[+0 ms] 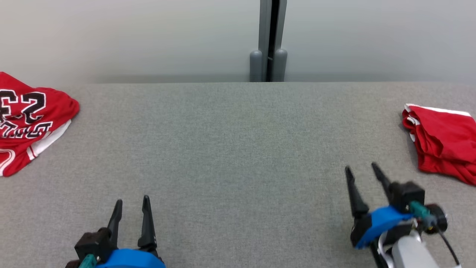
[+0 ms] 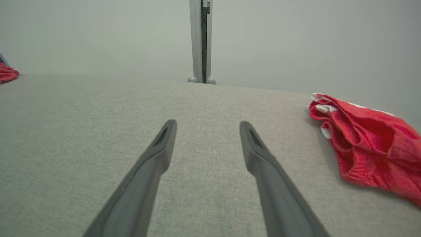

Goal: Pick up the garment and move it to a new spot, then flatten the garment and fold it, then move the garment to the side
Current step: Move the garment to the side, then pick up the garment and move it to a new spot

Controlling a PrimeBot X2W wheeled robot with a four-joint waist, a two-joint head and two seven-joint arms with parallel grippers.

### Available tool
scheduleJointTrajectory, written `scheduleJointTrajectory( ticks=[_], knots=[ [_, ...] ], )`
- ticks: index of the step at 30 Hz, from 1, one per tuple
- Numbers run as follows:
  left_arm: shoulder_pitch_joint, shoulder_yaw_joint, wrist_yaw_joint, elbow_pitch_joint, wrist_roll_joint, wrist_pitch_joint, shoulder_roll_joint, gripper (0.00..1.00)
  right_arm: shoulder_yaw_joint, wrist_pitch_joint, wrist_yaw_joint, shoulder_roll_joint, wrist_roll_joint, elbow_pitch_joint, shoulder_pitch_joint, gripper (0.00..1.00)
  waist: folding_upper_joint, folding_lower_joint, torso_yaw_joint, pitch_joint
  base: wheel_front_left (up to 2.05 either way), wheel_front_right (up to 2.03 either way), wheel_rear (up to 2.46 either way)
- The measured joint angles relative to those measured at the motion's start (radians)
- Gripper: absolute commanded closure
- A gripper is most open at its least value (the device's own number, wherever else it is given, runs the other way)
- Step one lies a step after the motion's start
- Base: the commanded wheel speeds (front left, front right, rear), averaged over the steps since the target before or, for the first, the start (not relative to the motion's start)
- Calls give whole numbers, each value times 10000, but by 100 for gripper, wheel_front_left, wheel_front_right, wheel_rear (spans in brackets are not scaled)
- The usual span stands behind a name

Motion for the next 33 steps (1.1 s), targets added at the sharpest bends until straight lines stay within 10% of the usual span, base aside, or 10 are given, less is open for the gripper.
scheduleJointTrajectory(
  ticks=[33],
  knots=[
    [676,19,-221,6,451,-4,-431,0,625,-42,2,46,1164,-1979,2508,0,0,3,837,-1017,0,0,0]
  ],
)
